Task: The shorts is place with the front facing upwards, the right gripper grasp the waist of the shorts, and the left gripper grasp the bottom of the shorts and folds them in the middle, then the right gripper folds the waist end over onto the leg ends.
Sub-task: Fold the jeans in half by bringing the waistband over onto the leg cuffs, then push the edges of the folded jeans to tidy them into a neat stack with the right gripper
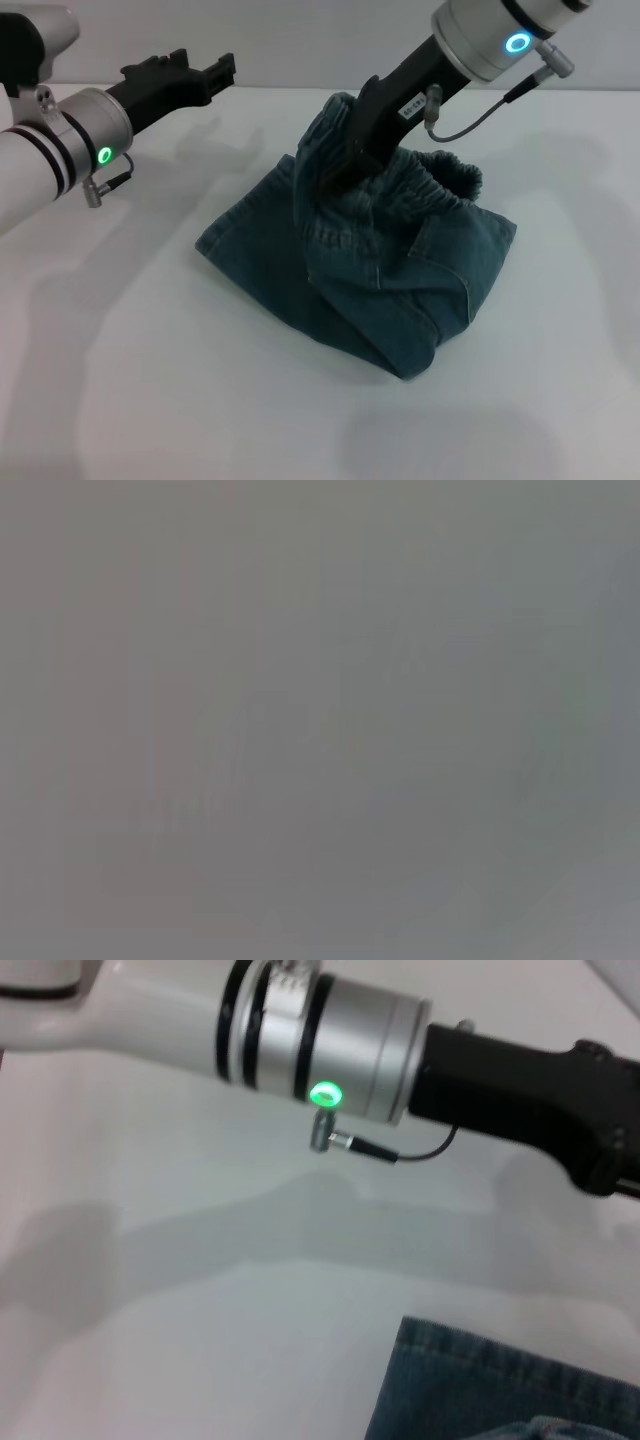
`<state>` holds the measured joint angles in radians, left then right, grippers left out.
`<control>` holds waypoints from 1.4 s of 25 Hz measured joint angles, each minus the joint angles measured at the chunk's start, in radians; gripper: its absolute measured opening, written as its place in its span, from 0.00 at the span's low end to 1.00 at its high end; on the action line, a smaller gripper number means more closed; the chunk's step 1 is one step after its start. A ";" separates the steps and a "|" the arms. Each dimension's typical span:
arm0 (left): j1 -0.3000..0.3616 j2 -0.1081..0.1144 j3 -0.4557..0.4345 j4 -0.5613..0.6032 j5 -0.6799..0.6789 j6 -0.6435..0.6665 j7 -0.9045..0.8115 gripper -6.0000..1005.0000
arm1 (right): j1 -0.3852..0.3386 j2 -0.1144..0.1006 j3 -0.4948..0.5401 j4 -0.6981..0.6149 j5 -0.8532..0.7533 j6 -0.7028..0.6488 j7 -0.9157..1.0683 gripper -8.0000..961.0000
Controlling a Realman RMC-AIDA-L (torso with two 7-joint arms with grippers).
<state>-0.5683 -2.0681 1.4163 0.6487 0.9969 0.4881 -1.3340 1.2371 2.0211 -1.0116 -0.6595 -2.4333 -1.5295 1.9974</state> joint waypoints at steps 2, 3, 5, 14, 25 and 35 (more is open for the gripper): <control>-0.001 0.000 -0.006 -0.005 0.000 0.004 0.001 0.68 | 0.005 0.000 -0.011 -0.001 -0.010 0.000 0.002 0.52; -0.004 0.000 -0.007 -0.010 0.000 0.006 0.001 0.68 | 0.010 0.001 -0.020 -0.001 -0.023 -0.001 0.003 0.52; -0.005 0.000 -0.007 -0.012 0.000 0.006 0.001 0.68 | 0.019 0.003 -0.036 -0.005 -0.047 -0.001 0.003 0.52; -0.012 -0.001 -0.008 -0.026 -0.001 0.009 0.001 0.68 | 0.026 0.016 -0.089 -0.037 -0.066 0.044 -0.047 0.53; -0.023 -0.001 -0.013 -0.038 -0.001 0.011 0.007 0.68 | 0.000 0.024 -0.085 -0.076 0.003 0.017 -0.075 0.52; -0.027 0.001 -0.021 -0.039 -0.003 0.011 0.010 0.68 | -0.078 0.038 -0.083 -0.077 0.104 -0.114 -0.059 0.52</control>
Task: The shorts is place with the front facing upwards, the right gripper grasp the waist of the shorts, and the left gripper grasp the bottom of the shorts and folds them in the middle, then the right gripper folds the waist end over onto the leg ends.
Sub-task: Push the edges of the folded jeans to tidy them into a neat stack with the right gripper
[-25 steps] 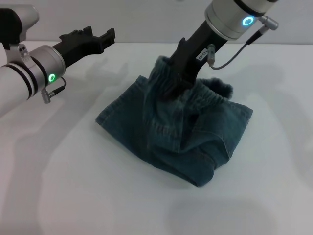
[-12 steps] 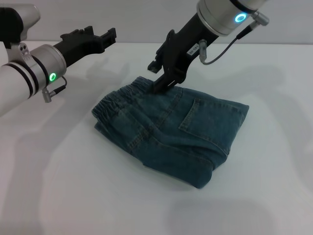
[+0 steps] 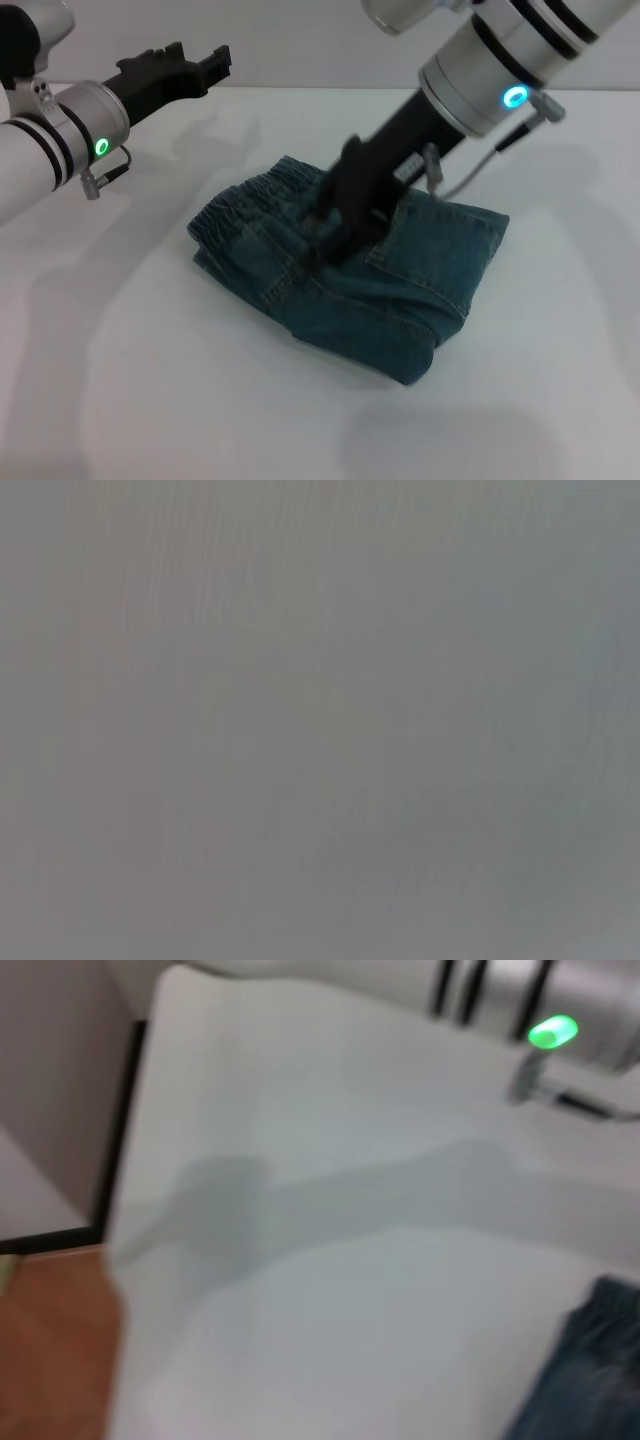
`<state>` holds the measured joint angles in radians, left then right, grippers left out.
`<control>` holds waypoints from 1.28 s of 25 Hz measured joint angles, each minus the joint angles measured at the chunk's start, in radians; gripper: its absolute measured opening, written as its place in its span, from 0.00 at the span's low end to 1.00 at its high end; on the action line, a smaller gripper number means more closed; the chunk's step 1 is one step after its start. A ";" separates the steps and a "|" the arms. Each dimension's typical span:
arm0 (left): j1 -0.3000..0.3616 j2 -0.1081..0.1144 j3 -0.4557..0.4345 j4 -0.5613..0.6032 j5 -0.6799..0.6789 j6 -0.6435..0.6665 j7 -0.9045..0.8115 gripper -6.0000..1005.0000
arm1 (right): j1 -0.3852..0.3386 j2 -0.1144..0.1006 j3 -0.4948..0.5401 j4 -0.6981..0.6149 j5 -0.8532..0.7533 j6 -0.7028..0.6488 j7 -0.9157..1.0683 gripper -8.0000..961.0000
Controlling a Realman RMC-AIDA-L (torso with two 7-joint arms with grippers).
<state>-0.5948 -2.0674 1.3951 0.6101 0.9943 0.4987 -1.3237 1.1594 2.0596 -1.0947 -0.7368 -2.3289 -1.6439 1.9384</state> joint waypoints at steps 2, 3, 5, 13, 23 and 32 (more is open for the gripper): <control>-0.008 0.004 -0.017 0.000 0.000 0.000 0.005 0.68 | -0.014 0.001 0.000 -0.003 0.002 -0.039 0.016 0.52; -0.008 0.004 -0.017 0.000 0.000 0.000 0.005 0.68 | -0.023 0.002 0.000 -0.003 0.002 -0.055 0.025 0.52; -0.010 0.005 -0.018 0.000 0.000 0.000 0.009 0.68 | -0.045 0.002 0.000 -0.003 -0.001 -0.082 0.042 0.52; -0.012 0.001 -0.025 0.000 0.000 -0.001 0.016 0.68 | -0.136 -0.019 -0.005 -0.001 -0.027 -0.134 0.115 0.52; -0.015 -0.001 -0.020 -0.010 0.000 0.002 0.015 0.68 | -0.197 -0.019 -0.006 0.036 -0.079 -0.090 0.124 0.52; -0.018 -0.002 -0.018 -0.011 0.000 0.008 0.009 0.68 | -0.208 -0.015 -0.009 0.074 -0.116 -0.016 0.119 0.52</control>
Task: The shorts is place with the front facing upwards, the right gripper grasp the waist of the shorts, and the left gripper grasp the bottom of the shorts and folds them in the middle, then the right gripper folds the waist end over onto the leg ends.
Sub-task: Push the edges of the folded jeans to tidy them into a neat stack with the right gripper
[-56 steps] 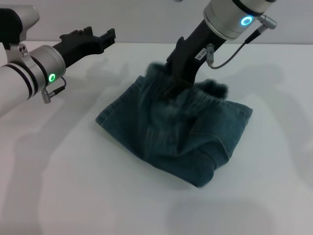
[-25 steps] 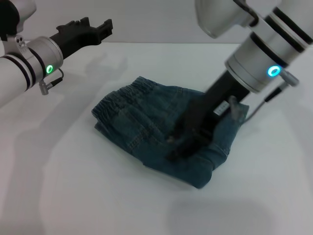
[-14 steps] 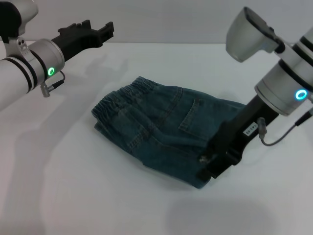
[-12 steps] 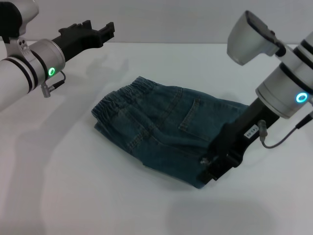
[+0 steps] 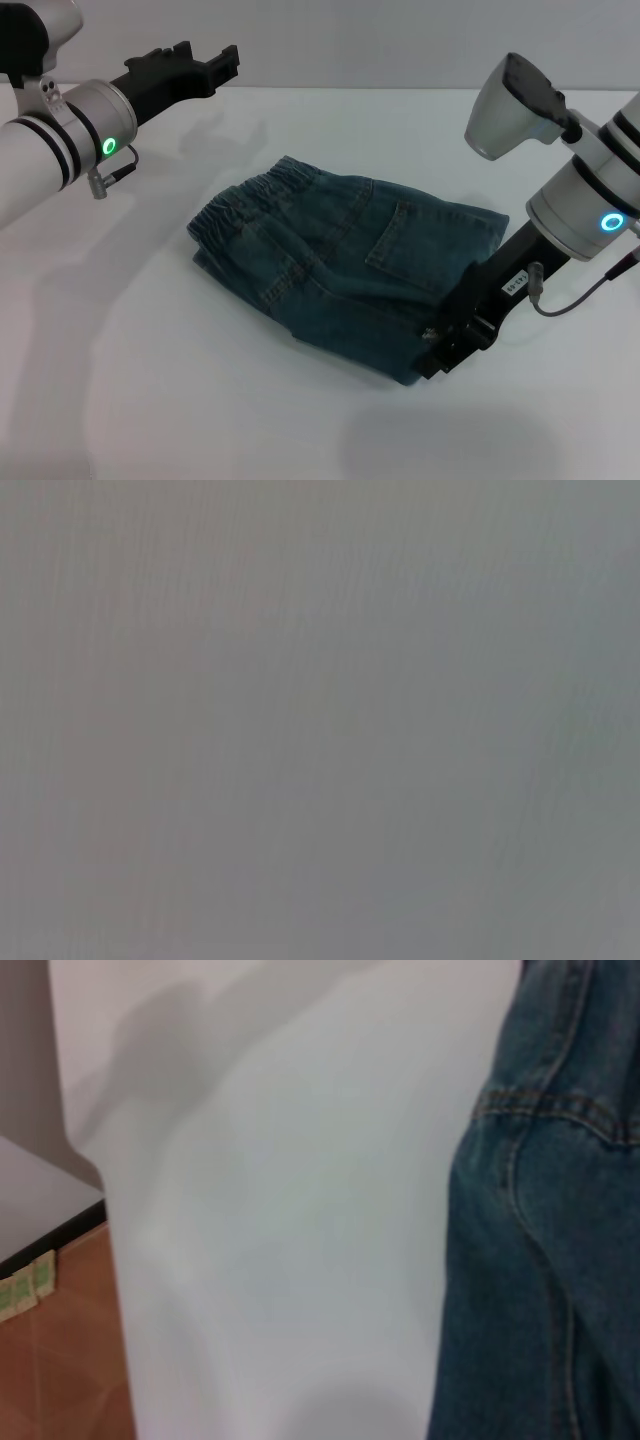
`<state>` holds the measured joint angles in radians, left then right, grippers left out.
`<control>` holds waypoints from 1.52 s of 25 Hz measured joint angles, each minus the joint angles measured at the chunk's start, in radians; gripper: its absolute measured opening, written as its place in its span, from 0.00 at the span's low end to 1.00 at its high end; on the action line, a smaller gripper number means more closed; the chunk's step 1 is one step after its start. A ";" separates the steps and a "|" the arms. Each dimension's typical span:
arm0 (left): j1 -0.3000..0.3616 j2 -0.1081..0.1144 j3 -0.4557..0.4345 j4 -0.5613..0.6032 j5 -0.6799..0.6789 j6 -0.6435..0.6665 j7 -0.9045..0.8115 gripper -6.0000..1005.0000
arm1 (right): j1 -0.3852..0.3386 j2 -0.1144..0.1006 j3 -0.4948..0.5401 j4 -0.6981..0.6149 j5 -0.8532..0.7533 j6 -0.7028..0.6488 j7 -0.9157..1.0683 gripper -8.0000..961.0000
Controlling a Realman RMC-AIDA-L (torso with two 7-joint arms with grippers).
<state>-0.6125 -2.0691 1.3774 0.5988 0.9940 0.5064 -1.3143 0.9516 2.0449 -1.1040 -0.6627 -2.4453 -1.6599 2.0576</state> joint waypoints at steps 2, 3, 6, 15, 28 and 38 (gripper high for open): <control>0.000 0.000 0.000 0.000 0.000 0.000 0.000 0.68 | 0.000 0.000 0.000 0.009 -0.007 0.018 0.000 0.52; 0.000 0.000 0.000 0.000 0.000 0.000 0.000 0.68 | 0.000 0.000 0.000 0.011 -0.010 0.027 -0.001 0.52; -0.001 0.000 0.000 -0.001 0.000 0.004 -0.004 0.68 | -0.001 0.000 0.000 0.014 -0.018 0.053 0.000 0.52; 0.000 0.000 0.002 -0.002 -0.004 0.013 -0.006 0.68 | -0.001 -0.009 0.010 0.015 -0.035 0.111 0.008 0.52; 0.005 0.000 0.001 -0.014 -0.035 0.026 0.004 0.68 | -0.016 -0.050 0.039 -0.022 -0.051 0.192 0.039 0.53; 0.007 0.002 -0.013 -0.014 -0.060 0.077 0.005 0.68 | -0.097 -0.040 0.123 -0.237 0.038 0.072 0.025 0.53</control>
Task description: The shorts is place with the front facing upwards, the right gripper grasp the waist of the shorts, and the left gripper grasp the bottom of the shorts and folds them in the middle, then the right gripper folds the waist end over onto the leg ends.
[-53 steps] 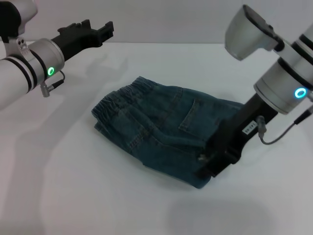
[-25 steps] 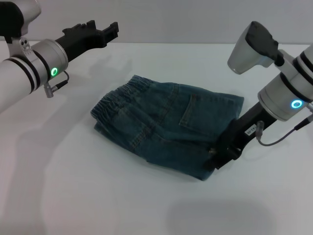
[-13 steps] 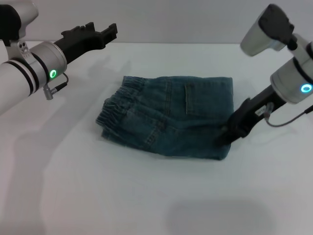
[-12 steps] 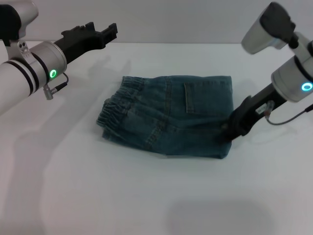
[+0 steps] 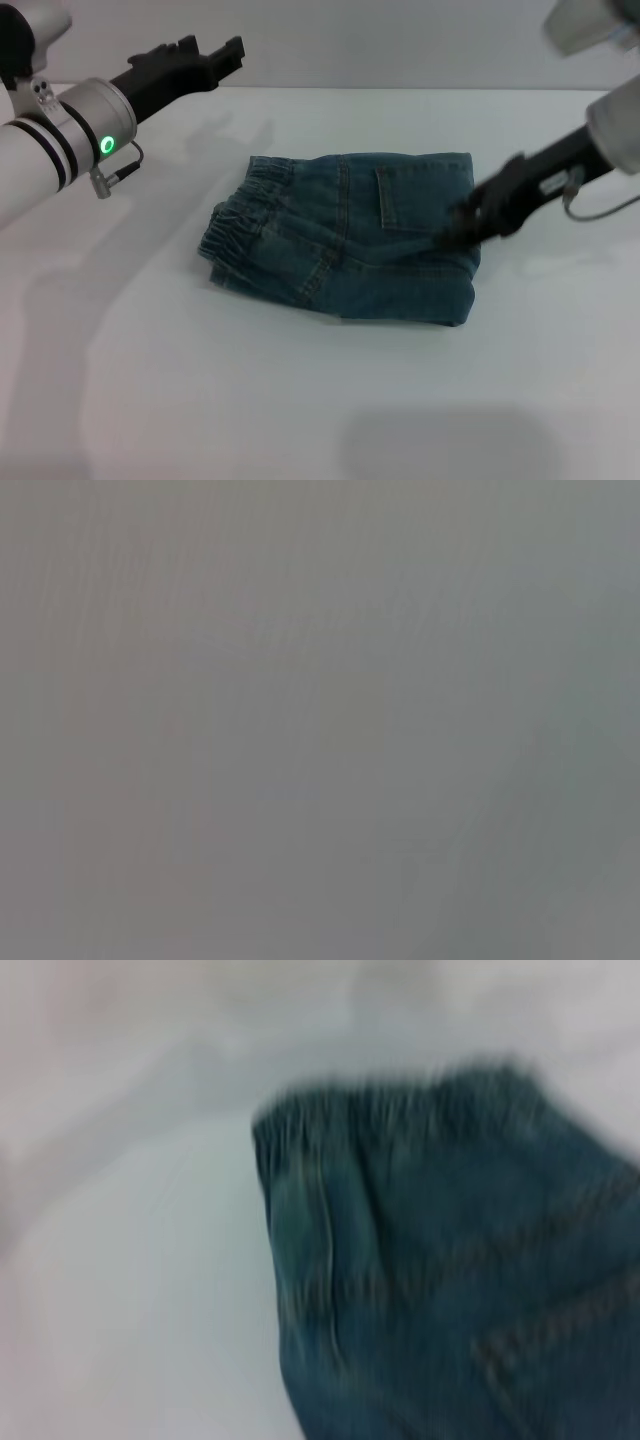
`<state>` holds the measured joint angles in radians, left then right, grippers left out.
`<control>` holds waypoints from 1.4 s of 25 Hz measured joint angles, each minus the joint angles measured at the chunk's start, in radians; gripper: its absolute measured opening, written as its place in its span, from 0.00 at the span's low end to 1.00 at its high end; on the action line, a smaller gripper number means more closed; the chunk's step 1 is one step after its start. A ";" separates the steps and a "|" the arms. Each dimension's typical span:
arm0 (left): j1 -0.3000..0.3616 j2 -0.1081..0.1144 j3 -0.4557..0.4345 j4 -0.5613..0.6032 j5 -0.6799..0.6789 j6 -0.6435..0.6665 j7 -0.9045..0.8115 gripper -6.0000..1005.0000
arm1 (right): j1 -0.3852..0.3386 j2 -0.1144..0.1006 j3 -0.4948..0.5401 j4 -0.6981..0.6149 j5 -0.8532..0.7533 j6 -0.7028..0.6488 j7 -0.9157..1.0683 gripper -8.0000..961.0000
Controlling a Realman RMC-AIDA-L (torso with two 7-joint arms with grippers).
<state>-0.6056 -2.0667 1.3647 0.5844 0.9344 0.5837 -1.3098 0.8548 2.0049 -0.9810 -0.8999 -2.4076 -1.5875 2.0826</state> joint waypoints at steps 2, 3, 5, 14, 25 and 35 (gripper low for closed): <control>0.000 0.002 -0.012 0.000 -0.012 0.027 0.001 0.68 | -0.064 0.000 0.059 -0.104 0.106 -0.002 -0.035 0.53; 0.000 0.002 -0.016 0.000 -0.013 0.031 0.001 0.68 | -0.084 -0.001 0.087 -0.129 0.142 0.003 -0.052 0.53; 0.001 0.003 -0.032 0.000 -0.017 0.056 0.001 0.68 | -0.104 0.000 0.122 -0.144 0.181 0.010 -0.074 0.53; 0.024 0.003 -0.051 -0.044 -0.079 0.192 0.000 0.68 | -0.281 0.009 0.404 -0.032 0.601 0.281 -0.526 0.53; 0.041 -0.002 -0.038 -0.176 -0.082 0.359 0.079 0.68 | -0.326 0.045 0.552 0.416 1.335 0.515 -1.423 0.53; 0.056 -0.003 0.121 -0.232 -0.080 0.493 0.187 0.68 | -0.315 0.047 0.557 0.523 1.499 0.531 -1.601 0.52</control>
<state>-0.5496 -2.0695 1.4856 0.3523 0.8541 1.0771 -1.1231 0.5396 2.0520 -0.4236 -0.3770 -0.9087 -1.0564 0.4817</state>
